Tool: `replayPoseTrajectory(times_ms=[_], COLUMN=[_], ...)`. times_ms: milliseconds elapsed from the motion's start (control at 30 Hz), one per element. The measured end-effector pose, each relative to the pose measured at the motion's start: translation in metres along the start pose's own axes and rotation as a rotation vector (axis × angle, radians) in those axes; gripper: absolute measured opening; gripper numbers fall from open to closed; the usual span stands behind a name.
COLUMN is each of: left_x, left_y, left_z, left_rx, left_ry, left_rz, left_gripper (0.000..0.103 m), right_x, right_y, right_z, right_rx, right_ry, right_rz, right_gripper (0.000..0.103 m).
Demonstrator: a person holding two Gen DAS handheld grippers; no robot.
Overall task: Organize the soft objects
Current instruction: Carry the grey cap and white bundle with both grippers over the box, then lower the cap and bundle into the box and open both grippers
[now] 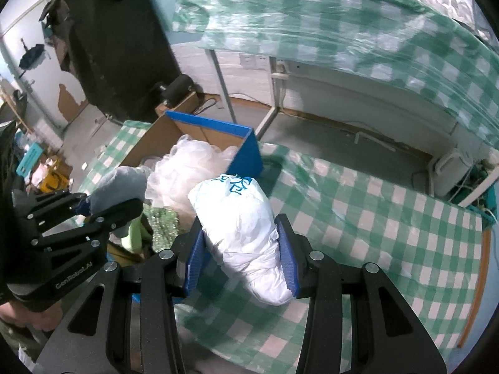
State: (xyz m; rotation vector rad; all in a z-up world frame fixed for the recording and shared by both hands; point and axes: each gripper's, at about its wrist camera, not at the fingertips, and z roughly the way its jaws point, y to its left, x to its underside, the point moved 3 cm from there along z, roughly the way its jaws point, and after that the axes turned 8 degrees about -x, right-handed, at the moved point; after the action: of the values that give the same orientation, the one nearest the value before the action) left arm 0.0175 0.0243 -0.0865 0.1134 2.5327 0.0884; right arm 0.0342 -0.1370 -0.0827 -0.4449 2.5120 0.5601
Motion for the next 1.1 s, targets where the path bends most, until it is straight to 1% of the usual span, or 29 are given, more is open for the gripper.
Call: replayPoseTrajectory(times_ms=[233,567,1100], left_x=[0.009,0.02,0.035], left_y=[0.021,0.053,0.086], left_z=[0.002,0.014,0.041], left_rx=[-0.009,-0.027,-0.071], left_ry=[0.013,0.047,0.118], left_rz=[-0.038,-0.089,-0.14], left_gripper=[0.023,0.023,0.024], right_x=[-0.004,-0.006,-0.005], right_y=[0.02,0.04,0.078], right_z=[0.016,0.036,0.081], right_rx=[-0.02,-0.038,-0.108], right_ry=[0.023,0.054,0.137], right_rz=[-0.025,-0.048,-0.078], right_gripper=[0.043,0.043,0.043])
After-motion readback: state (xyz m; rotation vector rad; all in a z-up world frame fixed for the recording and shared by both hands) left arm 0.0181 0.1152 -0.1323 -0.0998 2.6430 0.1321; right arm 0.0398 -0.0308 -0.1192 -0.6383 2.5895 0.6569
